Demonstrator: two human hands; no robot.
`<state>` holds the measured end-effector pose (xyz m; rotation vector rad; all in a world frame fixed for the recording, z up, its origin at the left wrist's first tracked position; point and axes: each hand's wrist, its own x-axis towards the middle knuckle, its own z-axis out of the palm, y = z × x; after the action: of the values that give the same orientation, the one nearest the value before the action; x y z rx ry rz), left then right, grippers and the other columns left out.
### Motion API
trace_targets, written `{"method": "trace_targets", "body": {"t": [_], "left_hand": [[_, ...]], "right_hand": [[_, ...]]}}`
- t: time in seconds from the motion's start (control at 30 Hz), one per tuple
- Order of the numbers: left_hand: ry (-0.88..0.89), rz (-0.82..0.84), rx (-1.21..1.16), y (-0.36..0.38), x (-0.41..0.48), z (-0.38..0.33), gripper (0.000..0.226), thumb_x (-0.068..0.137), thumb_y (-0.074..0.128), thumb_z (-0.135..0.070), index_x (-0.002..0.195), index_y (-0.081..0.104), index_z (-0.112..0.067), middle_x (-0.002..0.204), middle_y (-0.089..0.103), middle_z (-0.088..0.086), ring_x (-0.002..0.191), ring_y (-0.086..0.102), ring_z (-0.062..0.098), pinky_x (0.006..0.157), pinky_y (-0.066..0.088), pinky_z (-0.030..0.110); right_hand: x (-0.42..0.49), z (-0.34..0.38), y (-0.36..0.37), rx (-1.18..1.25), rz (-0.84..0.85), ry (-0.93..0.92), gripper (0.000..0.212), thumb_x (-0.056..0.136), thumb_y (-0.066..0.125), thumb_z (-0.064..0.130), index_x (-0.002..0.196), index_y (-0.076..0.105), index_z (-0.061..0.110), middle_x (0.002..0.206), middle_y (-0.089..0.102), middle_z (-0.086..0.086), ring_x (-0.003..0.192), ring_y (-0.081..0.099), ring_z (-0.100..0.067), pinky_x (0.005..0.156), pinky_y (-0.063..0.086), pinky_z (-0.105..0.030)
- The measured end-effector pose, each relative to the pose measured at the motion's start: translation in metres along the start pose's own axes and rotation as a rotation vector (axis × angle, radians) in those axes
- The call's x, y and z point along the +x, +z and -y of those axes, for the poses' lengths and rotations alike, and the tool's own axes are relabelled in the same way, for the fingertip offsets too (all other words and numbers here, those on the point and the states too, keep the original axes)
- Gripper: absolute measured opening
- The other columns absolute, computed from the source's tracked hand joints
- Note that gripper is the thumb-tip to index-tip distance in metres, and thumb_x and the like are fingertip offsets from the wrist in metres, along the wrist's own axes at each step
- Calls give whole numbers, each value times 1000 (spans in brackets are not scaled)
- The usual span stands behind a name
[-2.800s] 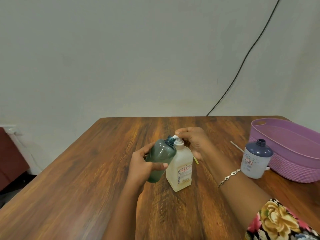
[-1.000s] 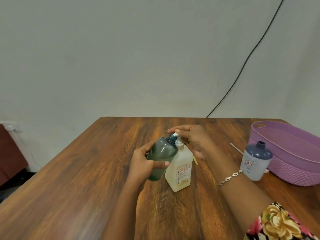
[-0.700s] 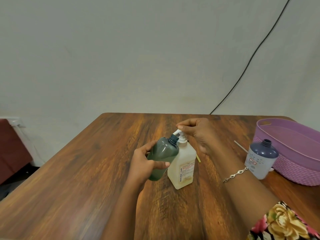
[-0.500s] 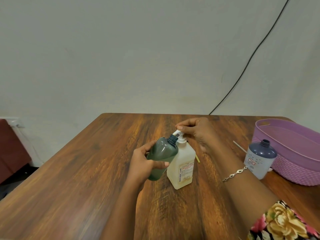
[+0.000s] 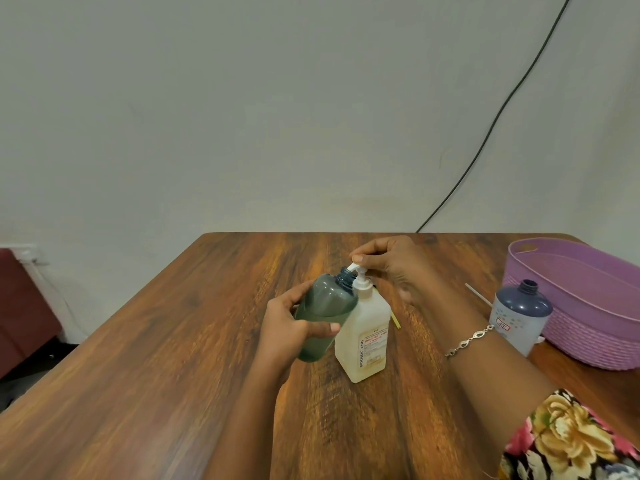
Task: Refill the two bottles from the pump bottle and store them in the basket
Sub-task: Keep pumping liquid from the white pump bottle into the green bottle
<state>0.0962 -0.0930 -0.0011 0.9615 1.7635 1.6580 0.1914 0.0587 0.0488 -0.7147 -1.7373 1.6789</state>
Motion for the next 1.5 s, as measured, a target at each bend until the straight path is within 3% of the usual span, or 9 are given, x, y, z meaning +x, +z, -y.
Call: {"method": "trace_targets", "body": {"t": [0.33, 0.47, 0.7, 0.93, 1.03, 1.13, 1.2, 1.4, 1.5], "left_hand": [[-3, 1, -1, 3, 3, -3, 72, 60, 76, 7, 125, 56, -17, 112, 60, -4, 94, 52, 3, 67, 41, 22], [-12, -7, 17, 3, 4, -2, 74, 60, 77, 6, 127, 55, -16, 119, 59, -1, 101, 53, 11, 72, 43, 23], [12, -1, 13, 0, 5, -9, 70, 59, 77, 8, 122, 58, -16, 107, 61, -7, 94, 54, 4, 70, 43, 23], [-17, 3, 8, 1, 3, -2, 71, 60, 76, 7, 124, 57, -16, 113, 60, -2, 99, 53, 11, 71, 42, 25], [-5, 2, 5, 1, 3, -6, 69, 60, 76, 7, 122, 58, -17, 110, 61, -5, 97, 54, 9, 71, 43, 25], [0, -6, 3, 1, 5, -10, 71, 59, 77, 7, 123, 58, -16, 113, 61, -3, 100, 54, 10, 75, 45, 28], [2, -3, 2, 0, 6, -10, 69, 60, 76, 7, 121, 58, -18, 112, 61, -4, 97, 54, 7, 72, 45, 26], [-4, 12, 9, 1, 4, -3, 69, 60, 76, 7, 122, 58, -17, 111, 60, -5, 96, 53, 6, 69, 42, 24], [0, 5, 9, 1, 5, -5, 69, 60, 76, 7, 123, 58, -16, 110, 61, -6, 96, 53, 6, 69, 42, 24]], "right_hand": [[3, 0, 0, -139, 15, 33, 13, 80, 61, -10, 74, 64, 2, 72, 62, -10, 66, 57, -17, 60, 51, -23], [1, 0, 2, -201, -1, 5, 16, 79, 62, -8, 71, 65, 5, 73, 62, -7, 68, 58, -13, 55, 47, -18], [0, 6, 0, -101, 2, 24, 17, 79, 62, -10, 70, 63, 4, 72, 62, -7, 68, 59, -14, 53, 49, -18], [0, -2, 1, -182, -11, -13, 14, 79, 63, -8, 71, 65, 5, 73, 63, -7, 65, 59, -12, 50, 47, -15], [1, 3, 1, -160, -15, -4, 14, 78, 65, -8, 71, 65, 4, 75, 64, -6, 72, 60, -14, 58, 50, -18], [4, 7, 0, -240, -22, -31, 16, 75, 68, -6, 68, 66, 8, 77, 65, -5, 86, 61, -19, 79, 52, -29], [5, 7, 1, -298, -29, -54, 13, 74, 70, -5, 71, 68, 7, 80, 66, -6, 91, 62, -22, 86, 50, -35], [2, -1, 2, -343, -52, -74, 6, 76, 69, -3, 77, 68, 3, 85, 68, -9, 83, 62, -17, 72, 51, -24], [4, 4, 4, -312, -58, -56, 12, 75, 69, -4, 71, 68, 7, 80, 67, -5, 86, 63, -20, 78, 52, -30]]}}
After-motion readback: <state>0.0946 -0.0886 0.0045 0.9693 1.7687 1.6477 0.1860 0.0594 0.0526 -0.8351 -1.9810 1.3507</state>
